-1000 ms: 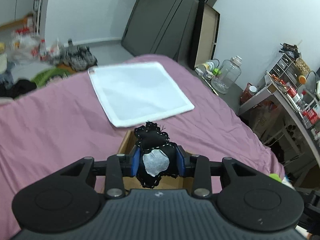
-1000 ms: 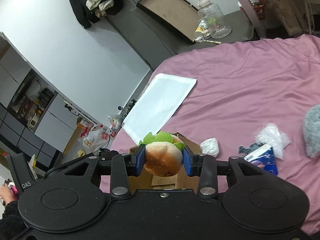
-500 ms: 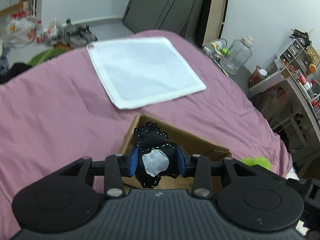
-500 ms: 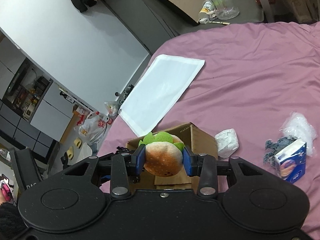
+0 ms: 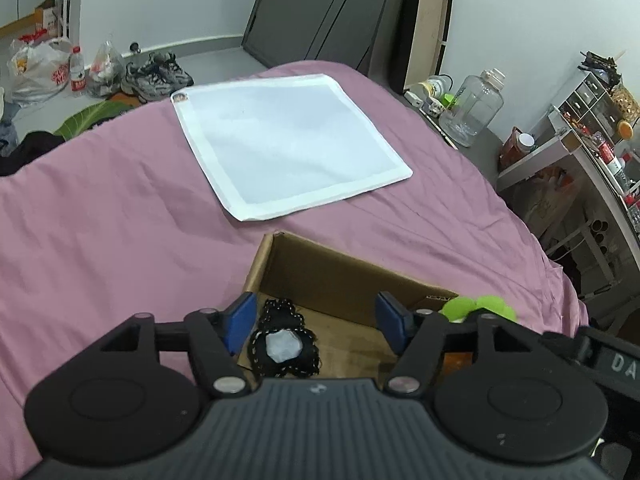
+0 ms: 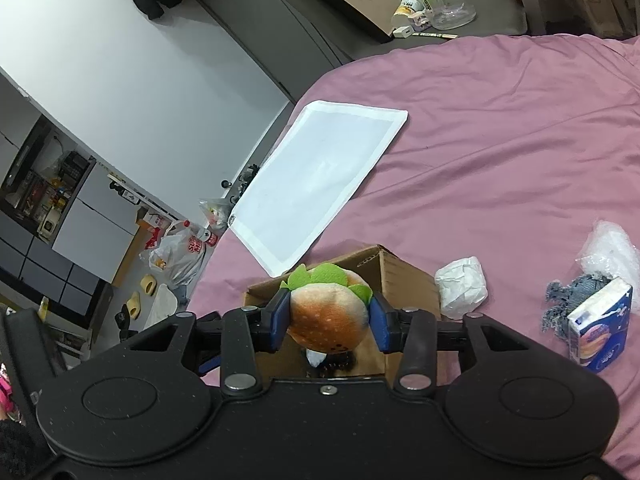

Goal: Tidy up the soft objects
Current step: 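Carry keychain and hamburger into the cardboard box and open both grippers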

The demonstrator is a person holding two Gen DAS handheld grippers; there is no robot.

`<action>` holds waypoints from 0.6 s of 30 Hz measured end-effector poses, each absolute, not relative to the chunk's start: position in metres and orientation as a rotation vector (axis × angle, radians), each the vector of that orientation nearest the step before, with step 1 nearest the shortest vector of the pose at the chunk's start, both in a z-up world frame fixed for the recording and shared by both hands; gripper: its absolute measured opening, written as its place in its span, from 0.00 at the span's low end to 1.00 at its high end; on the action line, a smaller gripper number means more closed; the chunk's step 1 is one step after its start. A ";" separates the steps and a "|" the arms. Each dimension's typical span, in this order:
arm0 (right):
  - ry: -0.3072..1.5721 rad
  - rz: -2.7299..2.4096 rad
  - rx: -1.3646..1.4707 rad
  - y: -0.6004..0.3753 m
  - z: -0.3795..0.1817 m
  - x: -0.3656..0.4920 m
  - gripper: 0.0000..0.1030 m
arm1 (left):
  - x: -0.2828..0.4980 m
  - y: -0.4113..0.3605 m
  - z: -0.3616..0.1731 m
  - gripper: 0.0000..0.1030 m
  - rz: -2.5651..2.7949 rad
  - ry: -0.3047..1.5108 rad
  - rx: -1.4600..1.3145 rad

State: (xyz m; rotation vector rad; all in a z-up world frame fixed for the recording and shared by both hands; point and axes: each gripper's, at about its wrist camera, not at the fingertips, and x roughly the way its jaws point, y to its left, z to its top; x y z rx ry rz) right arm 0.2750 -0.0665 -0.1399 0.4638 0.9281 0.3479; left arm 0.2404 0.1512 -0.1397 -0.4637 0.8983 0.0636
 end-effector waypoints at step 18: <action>0.868 0.214 0.482 -0.157 -0.122 0.239 0.67 | 0.227 0.121 -0.123 0.79 0.102 0.867 -0.356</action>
